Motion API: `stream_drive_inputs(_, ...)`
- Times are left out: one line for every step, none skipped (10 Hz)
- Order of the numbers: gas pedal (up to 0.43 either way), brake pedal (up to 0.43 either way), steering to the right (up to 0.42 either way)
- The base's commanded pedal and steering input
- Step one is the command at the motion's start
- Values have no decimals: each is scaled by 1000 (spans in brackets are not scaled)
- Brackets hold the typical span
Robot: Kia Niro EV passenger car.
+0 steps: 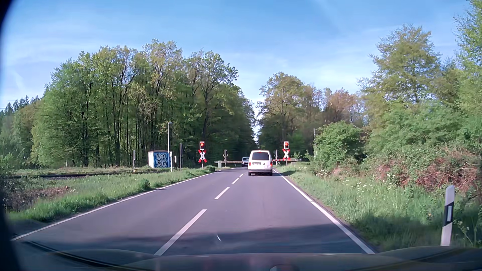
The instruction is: Follow the waypoints while adhering to traffic rules and regulations
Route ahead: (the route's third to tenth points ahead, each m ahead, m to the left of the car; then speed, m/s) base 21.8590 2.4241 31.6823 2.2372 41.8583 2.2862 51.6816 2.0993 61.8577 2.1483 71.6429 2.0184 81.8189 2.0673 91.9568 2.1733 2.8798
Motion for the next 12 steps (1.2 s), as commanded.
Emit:
stream_drive_inputs(0,0,0)
stream_drive_inputs(0,0,0)
stream_drive_inputs(0,0,0)
stream_drive_inputs(0,0,0)
stream_drive_inputs(0,0,-1)
stream_drive_inputs(0,0,-1)
stream_drive_inputs(0,0,-1)
stream_drive_inputs(0,0,0)
stream_drive_inputs(0,0,0)
stream_drive_inputs(0,0,0)
stream_drive_inputs(0,0,-1)
stream_drive_inputs(0,0,-1)
